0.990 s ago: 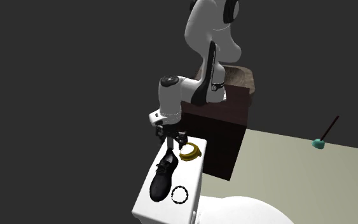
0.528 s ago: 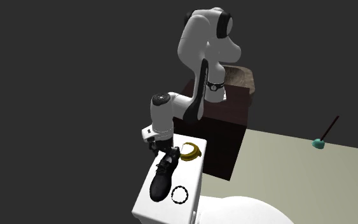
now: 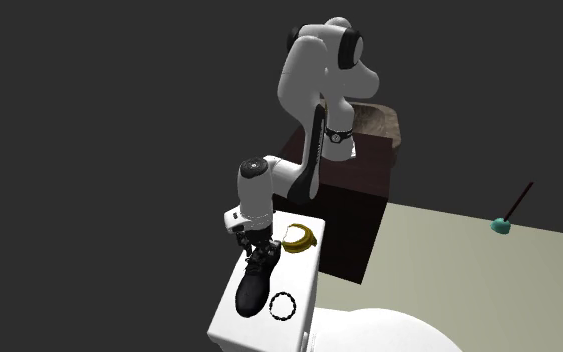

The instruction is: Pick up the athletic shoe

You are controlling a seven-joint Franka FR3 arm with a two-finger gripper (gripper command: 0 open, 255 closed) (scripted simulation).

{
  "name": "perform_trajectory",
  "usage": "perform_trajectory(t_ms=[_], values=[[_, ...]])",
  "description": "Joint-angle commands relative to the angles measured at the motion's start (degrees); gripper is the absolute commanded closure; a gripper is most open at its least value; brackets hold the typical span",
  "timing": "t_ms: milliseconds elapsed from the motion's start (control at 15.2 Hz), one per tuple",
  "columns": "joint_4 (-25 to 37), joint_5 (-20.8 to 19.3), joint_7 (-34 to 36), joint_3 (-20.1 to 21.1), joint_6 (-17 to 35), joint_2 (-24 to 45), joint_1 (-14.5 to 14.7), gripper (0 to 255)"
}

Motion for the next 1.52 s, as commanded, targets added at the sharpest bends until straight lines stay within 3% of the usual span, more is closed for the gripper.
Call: perform_trajectory(t_ms=[0,528,1452], values=[[-0.01,0.01,-0.01,0.01,0.11,0.13,-0.01,255],[-0.03,0.01,-0.03,0.02,0.20,0.21,-0.02,255],[-2.55,-0.33,0.22,-0.33,-6.27,-8.78,0.24,255]])
